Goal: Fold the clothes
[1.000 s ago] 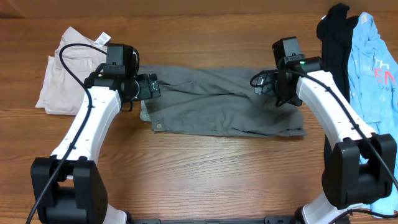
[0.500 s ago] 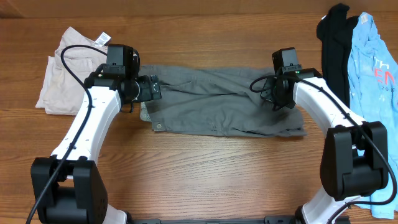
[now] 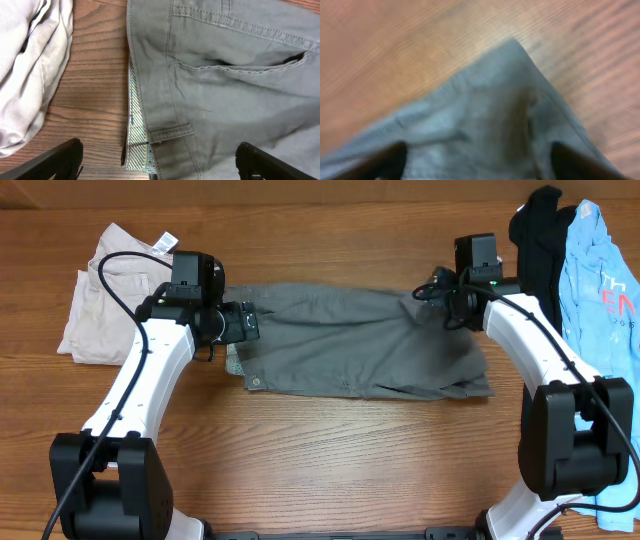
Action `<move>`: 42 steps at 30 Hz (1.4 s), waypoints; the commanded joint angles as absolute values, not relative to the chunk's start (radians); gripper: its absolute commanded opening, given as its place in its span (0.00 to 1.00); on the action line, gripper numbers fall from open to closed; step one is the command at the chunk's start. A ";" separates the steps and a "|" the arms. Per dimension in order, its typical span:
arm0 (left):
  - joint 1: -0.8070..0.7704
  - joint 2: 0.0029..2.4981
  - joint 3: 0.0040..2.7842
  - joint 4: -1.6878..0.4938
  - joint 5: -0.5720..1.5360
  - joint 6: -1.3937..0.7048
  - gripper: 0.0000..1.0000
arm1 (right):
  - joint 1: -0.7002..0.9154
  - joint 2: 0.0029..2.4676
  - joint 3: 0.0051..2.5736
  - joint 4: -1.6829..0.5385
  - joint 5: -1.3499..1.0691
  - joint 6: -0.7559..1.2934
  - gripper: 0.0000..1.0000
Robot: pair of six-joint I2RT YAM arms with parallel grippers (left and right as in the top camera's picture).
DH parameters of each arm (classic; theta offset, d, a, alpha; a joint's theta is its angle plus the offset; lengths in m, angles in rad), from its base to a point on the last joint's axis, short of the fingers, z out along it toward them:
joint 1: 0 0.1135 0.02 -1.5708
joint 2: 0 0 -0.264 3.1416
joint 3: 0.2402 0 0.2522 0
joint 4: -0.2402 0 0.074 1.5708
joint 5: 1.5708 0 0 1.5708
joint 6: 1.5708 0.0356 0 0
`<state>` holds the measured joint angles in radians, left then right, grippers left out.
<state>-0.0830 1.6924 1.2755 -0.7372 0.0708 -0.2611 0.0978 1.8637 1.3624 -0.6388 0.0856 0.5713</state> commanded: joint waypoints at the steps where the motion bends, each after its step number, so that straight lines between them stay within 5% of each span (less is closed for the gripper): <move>1: -0.078 1.674 1.295 -0.738 0.078 -0.246 1.00 | 0.082 1.861 1.387 -0.721 0.090 0.604 1.00; 10: -0.073 1.807 1.295 -0.725 0.089 -0.181 1.00 | 0.047 1.861 1.401 -1.010 -0.143 0.430 1.00; 23: -0.066 2.053 1.295 -0.680 0.238 -0.170 0.96 | 0.051 1.861 1.400 -1.046 -0.133 0.411 1.00; 33: -0.101 2.161 1.295 -0.586 0.492 -0.165 0.45 | 0.051 1.861 1.400 -1.045 -0.164 0.419 1.00; 34: -0.107 2.164 1.295 -0.582 0.492 -0.165 0.27 | 0.051 1.861 1.400 -1.045 -0.181 0.419 1.00; 36: -0.108 2.164 1.295 -0.579 0.492 -0.165 0.06 | 0.051 1.861 1.400 -1.046 -0.195 0.419 0.98; 42: -0.067 2.101 1.295 -0.611 0.499 -0.167 0.04 | 0.051 1.861 1.401 -1.051 -0.258 0.414 0.86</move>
